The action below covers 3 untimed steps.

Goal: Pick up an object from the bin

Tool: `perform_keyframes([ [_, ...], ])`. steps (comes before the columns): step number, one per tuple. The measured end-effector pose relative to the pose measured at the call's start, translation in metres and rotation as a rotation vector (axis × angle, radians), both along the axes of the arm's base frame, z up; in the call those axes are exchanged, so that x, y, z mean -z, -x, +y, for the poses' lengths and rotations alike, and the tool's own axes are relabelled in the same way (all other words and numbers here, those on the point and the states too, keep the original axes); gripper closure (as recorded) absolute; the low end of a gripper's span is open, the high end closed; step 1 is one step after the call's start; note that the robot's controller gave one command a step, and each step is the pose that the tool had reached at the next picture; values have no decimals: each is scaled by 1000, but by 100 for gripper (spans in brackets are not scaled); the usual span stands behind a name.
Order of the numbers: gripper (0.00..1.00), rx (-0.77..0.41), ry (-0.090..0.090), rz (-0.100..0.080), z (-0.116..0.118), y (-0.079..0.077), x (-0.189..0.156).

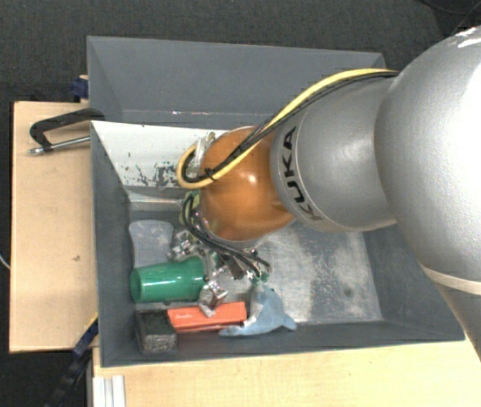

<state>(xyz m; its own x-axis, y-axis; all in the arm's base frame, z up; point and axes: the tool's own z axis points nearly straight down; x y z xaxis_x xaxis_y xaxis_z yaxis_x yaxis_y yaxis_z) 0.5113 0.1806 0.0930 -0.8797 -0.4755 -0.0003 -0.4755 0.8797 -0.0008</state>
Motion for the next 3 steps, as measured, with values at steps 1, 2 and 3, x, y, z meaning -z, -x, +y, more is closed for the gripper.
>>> perform_keyframes([
  [1,100,0,0,0,0,0,0],
  [2,100,-1,-4,-6,-2,3,-3],
  [3,100,0,-4,-5,-2,3,-3],
])
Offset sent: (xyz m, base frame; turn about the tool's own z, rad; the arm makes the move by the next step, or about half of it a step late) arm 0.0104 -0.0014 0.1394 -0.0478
